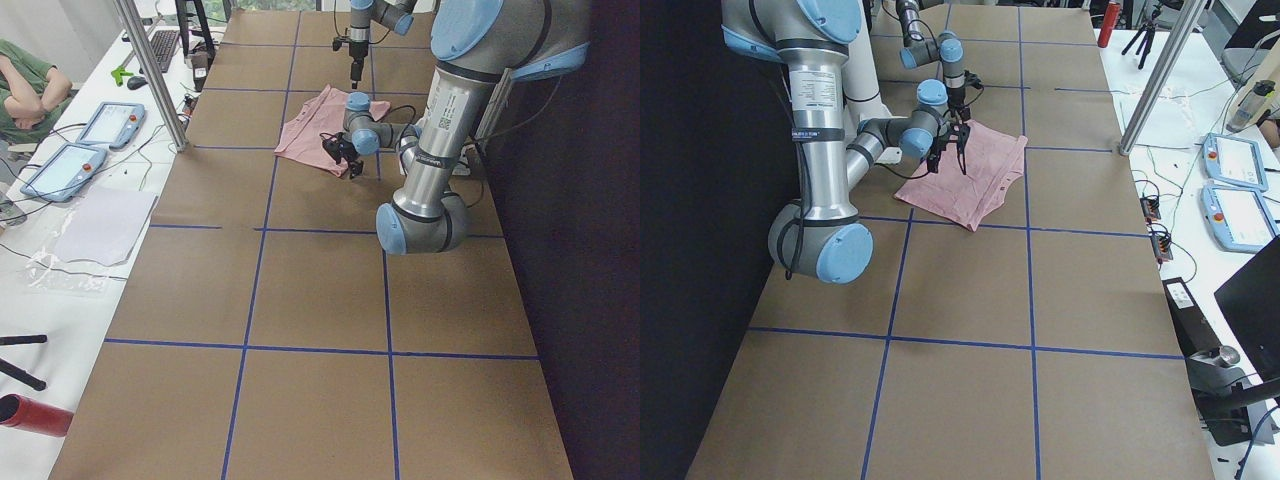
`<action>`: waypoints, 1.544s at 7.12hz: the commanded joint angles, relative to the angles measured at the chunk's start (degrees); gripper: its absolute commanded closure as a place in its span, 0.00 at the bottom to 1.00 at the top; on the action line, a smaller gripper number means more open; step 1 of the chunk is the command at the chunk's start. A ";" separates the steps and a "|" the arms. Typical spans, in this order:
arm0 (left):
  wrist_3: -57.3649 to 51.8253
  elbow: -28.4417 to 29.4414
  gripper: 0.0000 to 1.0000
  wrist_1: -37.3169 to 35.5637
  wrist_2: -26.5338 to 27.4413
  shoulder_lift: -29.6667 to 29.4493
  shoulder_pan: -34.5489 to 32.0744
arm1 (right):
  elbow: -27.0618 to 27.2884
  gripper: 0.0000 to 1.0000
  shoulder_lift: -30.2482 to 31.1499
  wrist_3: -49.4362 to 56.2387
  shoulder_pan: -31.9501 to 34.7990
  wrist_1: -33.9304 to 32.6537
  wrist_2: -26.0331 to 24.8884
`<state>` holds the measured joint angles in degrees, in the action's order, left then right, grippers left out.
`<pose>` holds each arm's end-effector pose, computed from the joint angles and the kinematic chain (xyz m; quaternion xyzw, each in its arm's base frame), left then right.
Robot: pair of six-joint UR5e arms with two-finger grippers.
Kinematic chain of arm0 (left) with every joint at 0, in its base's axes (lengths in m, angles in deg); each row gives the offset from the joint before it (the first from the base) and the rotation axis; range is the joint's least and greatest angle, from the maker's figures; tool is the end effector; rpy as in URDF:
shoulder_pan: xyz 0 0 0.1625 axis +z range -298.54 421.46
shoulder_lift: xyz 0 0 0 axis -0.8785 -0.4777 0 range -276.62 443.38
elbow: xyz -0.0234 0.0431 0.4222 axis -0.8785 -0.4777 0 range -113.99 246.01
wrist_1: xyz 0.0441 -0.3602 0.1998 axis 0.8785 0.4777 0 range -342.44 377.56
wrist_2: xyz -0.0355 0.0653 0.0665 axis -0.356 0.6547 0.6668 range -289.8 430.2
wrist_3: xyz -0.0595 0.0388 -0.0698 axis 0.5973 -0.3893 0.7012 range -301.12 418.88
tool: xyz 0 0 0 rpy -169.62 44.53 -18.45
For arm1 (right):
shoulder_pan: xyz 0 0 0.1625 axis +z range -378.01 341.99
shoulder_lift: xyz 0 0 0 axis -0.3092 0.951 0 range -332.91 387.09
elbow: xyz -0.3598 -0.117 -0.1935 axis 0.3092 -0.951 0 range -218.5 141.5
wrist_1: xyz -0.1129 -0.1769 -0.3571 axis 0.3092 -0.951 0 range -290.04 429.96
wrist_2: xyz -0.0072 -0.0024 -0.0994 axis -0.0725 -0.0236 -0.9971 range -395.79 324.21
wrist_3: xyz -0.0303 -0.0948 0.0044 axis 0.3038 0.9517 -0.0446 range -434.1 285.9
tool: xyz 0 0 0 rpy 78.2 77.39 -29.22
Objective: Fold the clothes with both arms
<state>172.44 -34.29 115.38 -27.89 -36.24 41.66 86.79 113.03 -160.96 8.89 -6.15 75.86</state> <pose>0.5721 -0.3328 0.2729 -0.0777 0.4012 -0.3105 0.8582 -0.3729 -0.2975 0.3132 -0.0482 -0.4686 0.0984 0.8766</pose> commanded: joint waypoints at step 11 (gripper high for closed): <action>-5.76 -0.61 1.00 -1.84 0.79 -0.80 -6.27 | -0.22 0.00 -0.08 0.03 0.08 0.00 -0.03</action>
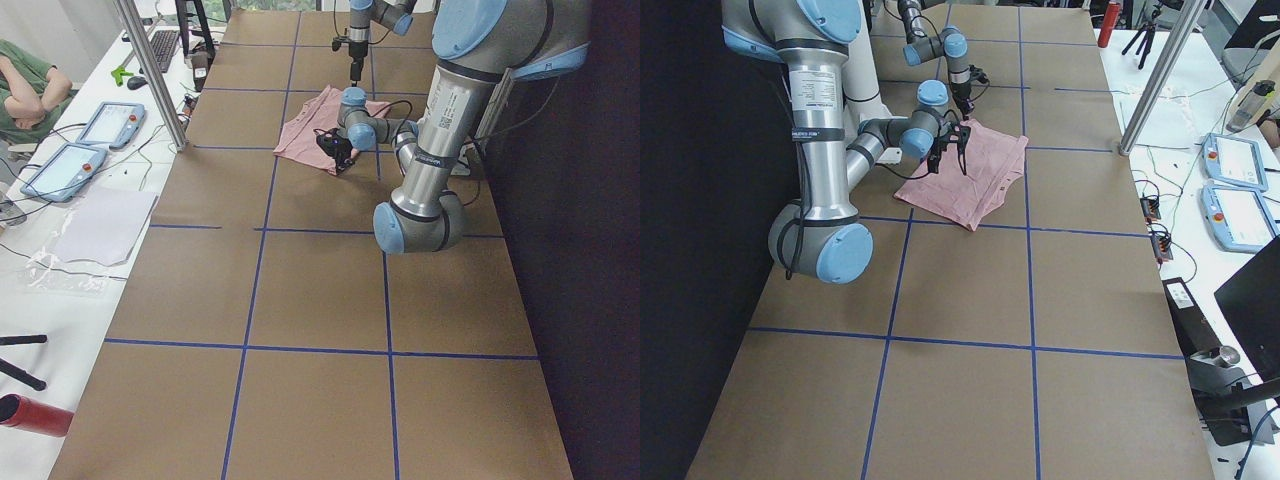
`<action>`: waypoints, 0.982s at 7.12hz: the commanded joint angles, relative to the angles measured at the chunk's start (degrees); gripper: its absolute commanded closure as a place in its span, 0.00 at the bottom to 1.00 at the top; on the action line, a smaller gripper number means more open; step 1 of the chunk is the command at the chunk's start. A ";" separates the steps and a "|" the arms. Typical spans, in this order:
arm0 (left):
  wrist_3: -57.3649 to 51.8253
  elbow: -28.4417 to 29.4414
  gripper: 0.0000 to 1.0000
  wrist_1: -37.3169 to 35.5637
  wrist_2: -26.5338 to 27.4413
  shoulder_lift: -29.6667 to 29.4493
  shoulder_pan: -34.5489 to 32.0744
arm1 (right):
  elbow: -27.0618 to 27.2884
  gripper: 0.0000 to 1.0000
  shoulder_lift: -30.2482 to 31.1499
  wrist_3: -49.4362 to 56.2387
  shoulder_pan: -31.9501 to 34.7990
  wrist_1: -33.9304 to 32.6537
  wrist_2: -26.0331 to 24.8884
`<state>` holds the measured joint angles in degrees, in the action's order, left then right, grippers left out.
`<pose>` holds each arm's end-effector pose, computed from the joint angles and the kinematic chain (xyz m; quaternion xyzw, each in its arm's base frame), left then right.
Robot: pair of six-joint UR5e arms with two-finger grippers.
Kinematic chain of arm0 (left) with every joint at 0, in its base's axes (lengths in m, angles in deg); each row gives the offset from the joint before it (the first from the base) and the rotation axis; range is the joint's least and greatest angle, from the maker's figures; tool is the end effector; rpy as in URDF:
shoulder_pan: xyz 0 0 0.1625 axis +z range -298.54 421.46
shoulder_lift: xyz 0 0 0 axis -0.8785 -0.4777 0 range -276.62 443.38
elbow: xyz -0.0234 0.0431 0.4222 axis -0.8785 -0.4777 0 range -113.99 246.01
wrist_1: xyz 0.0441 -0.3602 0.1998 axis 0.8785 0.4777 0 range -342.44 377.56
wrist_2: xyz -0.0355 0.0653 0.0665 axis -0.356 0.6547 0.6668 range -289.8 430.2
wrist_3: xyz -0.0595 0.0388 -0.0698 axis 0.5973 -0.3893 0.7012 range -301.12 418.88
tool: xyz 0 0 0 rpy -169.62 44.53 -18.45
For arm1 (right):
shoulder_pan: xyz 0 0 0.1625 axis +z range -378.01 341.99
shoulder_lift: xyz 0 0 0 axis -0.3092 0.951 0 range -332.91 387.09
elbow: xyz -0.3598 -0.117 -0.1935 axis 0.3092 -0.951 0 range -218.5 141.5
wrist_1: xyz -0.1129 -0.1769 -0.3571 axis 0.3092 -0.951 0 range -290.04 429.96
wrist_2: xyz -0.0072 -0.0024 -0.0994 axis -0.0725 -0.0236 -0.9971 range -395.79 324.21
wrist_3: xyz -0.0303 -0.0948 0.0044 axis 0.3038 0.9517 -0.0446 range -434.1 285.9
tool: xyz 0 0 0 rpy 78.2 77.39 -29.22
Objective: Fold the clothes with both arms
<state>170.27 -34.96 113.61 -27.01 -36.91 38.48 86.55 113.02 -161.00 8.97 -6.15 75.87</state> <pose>0.5508 -0.3648 0.2646 -0.0520 0.4011 -0.3219 0.8560 -0.3735 -0.2986 0.3150 -0.0487 -0.4670 0.0998 0.8773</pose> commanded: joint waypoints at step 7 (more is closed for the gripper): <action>-22.51 36.85 1.00 23.17 2.35 -19.53 -19.91 | -0.34 0.00 -0.06 -0.03 1.67 0.00 -0.57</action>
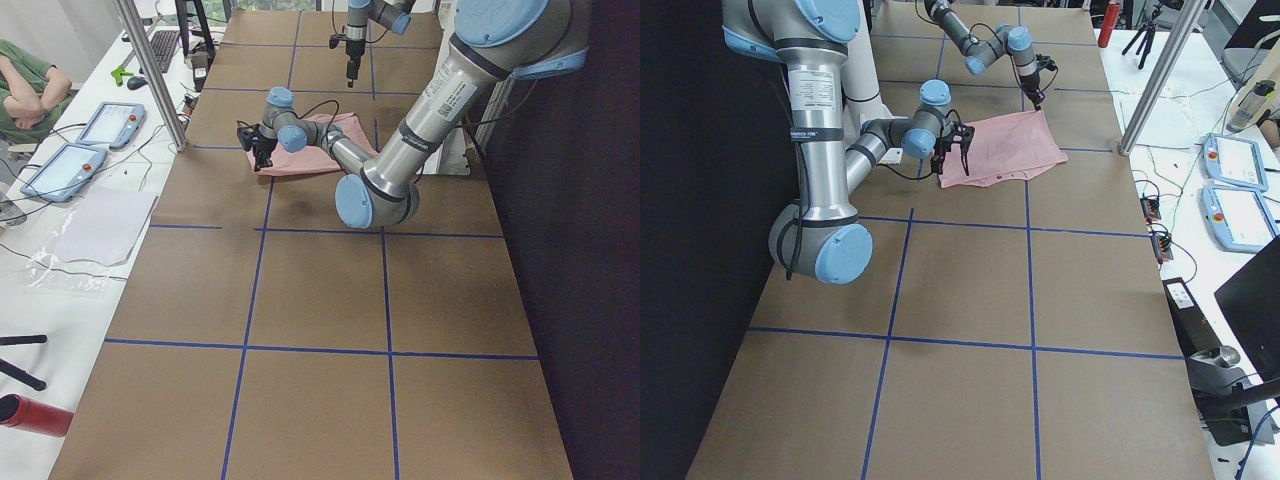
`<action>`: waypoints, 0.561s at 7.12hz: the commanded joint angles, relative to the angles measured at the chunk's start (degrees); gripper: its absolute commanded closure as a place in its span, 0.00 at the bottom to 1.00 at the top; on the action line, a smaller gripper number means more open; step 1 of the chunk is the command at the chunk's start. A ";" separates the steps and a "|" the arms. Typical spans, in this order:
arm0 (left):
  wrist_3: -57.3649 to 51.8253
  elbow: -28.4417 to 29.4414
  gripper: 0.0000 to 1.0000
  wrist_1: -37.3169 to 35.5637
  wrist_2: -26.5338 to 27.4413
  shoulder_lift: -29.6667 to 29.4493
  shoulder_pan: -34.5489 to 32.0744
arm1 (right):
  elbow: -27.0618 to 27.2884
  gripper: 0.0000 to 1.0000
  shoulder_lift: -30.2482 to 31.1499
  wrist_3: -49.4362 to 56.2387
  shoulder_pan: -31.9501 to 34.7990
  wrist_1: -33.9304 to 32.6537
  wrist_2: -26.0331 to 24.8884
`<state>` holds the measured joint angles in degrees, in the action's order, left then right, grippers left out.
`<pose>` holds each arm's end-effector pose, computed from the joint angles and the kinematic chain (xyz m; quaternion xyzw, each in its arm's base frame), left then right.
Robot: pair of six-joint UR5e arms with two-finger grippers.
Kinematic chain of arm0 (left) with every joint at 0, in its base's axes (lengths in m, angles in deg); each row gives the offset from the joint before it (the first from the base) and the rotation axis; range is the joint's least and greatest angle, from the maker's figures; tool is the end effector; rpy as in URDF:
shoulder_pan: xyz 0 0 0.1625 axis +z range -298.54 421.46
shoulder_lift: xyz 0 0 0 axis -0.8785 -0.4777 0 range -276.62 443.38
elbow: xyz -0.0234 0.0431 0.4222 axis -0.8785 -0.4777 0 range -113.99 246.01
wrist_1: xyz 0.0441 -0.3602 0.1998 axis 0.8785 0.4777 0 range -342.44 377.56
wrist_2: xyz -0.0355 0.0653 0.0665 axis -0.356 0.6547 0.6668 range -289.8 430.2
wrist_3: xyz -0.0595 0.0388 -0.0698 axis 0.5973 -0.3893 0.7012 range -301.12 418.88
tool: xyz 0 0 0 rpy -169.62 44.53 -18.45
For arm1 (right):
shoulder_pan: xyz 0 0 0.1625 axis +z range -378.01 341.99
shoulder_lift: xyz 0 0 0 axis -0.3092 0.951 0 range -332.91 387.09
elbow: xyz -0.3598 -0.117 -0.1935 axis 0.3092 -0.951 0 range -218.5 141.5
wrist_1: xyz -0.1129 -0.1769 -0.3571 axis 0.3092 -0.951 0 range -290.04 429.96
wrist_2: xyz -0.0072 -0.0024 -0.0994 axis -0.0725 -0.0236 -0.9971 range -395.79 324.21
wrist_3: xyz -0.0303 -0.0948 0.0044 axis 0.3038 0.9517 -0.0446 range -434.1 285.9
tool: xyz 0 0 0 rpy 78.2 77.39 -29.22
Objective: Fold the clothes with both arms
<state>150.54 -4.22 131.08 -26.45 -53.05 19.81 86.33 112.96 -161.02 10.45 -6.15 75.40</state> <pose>0.5156 -0.6216 0.2663 0.0953 0.4157 -0.3108 0.8494 -0.3666 -0.3095 0.3164 -0.0397 -0.4657 0.1135 0.8767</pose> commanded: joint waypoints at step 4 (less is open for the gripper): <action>-5.08 18.28 0.00 17.35 6.83 -7.80 -1.15 | -0.72 0.00 -0.44 -0.09 0.45 -0.09 -0.63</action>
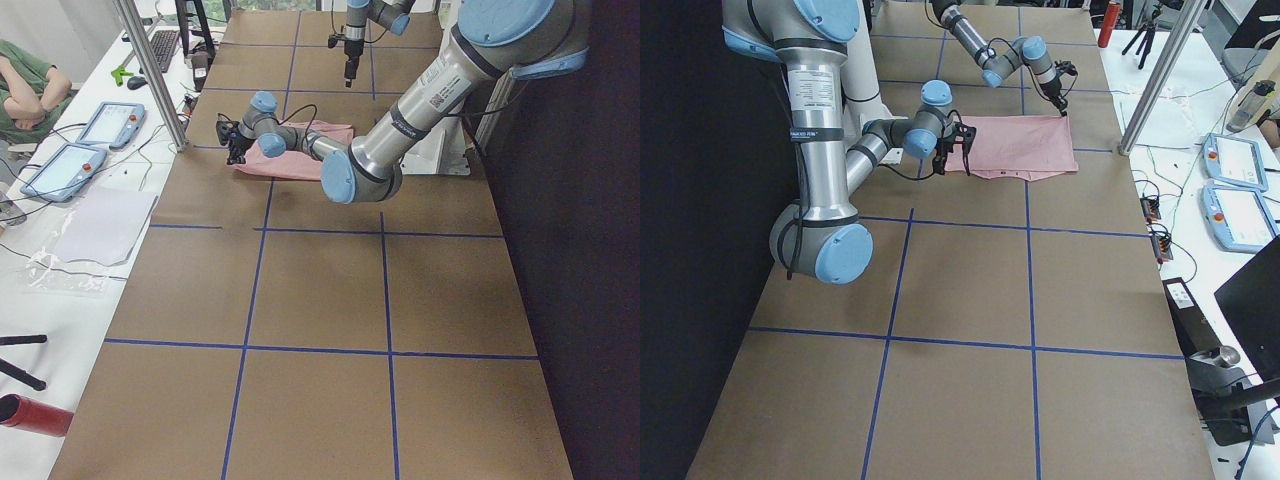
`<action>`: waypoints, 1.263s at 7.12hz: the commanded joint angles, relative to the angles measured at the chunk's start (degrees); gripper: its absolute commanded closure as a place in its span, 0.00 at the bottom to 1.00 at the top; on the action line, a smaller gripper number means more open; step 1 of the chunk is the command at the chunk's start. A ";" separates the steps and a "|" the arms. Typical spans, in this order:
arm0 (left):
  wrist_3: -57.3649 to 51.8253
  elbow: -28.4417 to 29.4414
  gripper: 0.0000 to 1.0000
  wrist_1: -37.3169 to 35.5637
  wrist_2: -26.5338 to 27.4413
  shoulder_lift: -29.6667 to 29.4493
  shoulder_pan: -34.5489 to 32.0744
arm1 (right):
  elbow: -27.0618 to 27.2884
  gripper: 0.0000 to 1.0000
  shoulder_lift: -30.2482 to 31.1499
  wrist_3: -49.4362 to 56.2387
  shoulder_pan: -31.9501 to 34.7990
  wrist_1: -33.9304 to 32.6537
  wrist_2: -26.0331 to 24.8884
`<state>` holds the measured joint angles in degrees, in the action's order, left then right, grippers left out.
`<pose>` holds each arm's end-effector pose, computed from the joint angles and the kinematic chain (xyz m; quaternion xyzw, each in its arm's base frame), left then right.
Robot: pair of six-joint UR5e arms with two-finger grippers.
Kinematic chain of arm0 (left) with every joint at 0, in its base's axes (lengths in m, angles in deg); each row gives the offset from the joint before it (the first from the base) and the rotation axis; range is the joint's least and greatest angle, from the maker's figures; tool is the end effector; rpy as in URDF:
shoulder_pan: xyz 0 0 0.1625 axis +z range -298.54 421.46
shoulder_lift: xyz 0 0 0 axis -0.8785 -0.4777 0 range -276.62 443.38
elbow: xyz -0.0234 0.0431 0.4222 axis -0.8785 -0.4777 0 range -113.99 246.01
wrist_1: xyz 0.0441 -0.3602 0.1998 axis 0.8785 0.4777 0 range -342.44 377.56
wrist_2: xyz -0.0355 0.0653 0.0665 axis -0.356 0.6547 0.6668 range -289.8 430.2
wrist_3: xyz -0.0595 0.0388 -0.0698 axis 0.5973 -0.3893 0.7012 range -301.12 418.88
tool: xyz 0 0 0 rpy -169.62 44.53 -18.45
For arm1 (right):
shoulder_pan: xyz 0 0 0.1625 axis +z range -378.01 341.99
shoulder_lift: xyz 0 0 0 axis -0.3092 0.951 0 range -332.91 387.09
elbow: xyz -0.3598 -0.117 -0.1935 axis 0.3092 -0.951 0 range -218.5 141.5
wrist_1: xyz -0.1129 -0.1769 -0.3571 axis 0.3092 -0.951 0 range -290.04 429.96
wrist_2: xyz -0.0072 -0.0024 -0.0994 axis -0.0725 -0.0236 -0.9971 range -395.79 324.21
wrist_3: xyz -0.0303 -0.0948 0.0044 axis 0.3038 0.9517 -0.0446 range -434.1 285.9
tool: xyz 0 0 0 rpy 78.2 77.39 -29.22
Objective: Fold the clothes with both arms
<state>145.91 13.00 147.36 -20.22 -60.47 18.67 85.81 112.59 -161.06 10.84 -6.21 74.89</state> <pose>0.5385 -0.6792 0.2710 0.1815 0.4384 -0.2982 0.8282 -0.3673 -0.3145 0.3176 -0.0350 -0.4636 0.1193 0.8773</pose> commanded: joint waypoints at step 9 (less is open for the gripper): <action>31.84 -50.70 0.00 -34.59 -7.60 25.63 22.71 | -2.50 0.00 -3.76 0.12 1.56 -0.64 -1.08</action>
<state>171.34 -36.48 114.95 -29.29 -35.52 36.42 83.33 108.89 -160.97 12.34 -6.79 73.98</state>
